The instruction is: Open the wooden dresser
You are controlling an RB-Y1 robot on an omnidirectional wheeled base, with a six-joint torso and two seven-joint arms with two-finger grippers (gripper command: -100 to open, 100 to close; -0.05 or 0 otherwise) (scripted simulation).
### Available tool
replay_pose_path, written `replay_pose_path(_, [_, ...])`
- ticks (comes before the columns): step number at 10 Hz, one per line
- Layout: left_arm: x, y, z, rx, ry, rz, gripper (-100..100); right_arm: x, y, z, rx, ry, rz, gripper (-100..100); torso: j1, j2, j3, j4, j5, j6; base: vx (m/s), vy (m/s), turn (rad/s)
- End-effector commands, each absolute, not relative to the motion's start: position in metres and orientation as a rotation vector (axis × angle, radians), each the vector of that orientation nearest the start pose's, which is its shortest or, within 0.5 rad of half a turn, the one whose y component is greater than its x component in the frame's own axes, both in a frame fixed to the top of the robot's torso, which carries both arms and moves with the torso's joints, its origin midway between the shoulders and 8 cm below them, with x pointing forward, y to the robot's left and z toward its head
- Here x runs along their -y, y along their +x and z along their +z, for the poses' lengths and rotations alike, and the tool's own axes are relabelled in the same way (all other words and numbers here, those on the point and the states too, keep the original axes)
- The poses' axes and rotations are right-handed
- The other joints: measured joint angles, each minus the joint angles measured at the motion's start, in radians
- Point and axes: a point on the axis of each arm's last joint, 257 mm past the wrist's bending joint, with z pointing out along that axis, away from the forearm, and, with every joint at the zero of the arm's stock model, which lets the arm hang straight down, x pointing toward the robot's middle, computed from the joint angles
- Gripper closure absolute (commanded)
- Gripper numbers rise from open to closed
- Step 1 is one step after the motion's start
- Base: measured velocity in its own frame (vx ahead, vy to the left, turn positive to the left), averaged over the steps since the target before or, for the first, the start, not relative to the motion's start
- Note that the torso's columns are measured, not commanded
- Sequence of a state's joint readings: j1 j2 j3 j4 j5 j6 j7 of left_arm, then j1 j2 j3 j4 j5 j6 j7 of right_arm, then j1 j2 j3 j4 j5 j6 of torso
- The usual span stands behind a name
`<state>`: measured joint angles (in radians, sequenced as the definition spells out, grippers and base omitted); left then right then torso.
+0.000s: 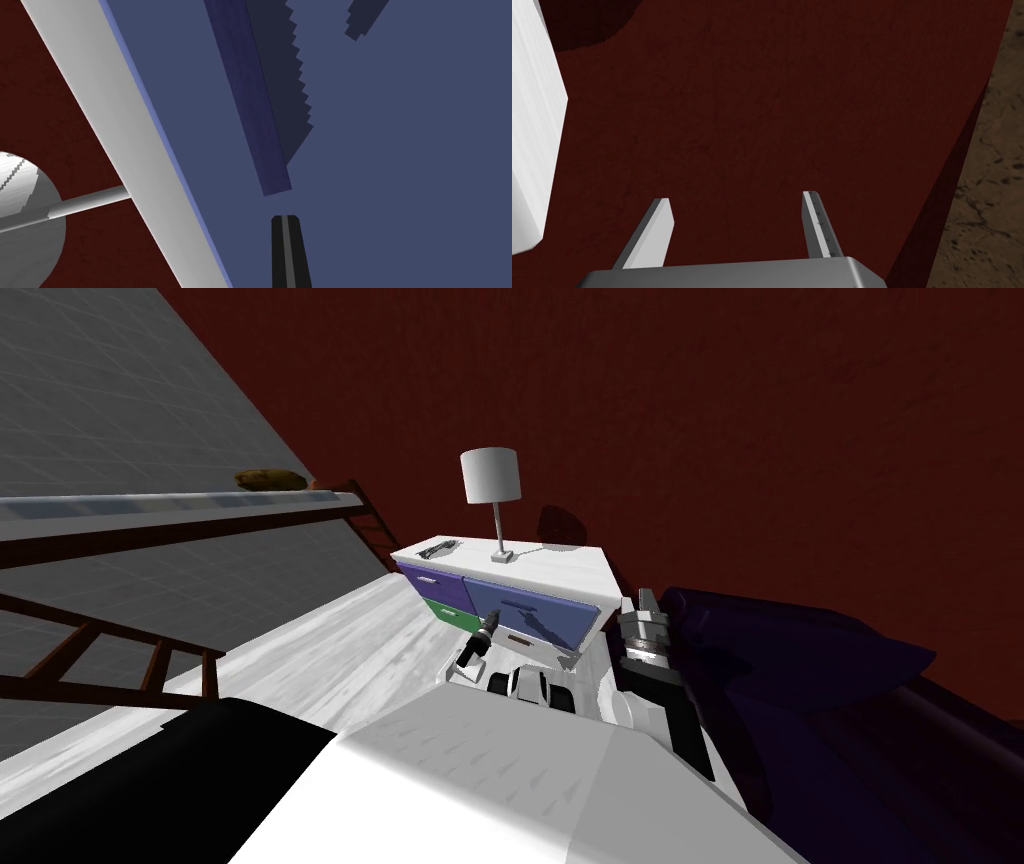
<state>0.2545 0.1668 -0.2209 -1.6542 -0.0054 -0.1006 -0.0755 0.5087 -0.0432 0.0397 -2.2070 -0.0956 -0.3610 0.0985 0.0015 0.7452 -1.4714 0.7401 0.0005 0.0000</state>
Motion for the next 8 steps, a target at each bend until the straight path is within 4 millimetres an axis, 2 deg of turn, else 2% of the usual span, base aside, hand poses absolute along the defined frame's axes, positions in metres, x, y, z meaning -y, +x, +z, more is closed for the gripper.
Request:
replay_pose_path(1, [-0.1839,0.4519,-0.2919,-1.481,-1.022,-1.142,100,0.2788,0.3772,-0.0421,-0.78,0.826,1.255,0,-0.001,-0.005,-0.003,-0.001,0.0,0.0,-0.155,0.024,0.017])
replay_pose_path(2, [-0.184,0.4529,-0.292,-1.479,-1.023,-1.141,100,0.2788,0.3772,-0.0421,-0.78,0.826,1.255,0,-0.003,-0.008,-0.005,-0.002,-0.001,0.0,-0.072,0.007,0.002])
replay_pose_path(3, [-0.1847,0.4557,-0.2934,-1.479,-1.027,-1.138,-100,0.2788,0.3772,-0.0422,-0.781,0.826,1.254,0,-0.003,-0.013,-0.008,-0.004,-0.001,0.0,0.069,0.0,-0.031])
replay_pose_path(8, [-0.1858,0.4609,-0.2951,-1.477,-1.033,-1.134,-100,0.2789,0.3771,-0.0423,-0.781,0.827,1.254,0,-0.001,-0.007,-0.004,-0.002,0.0,0.0,0.145,-0.042,-0.016])
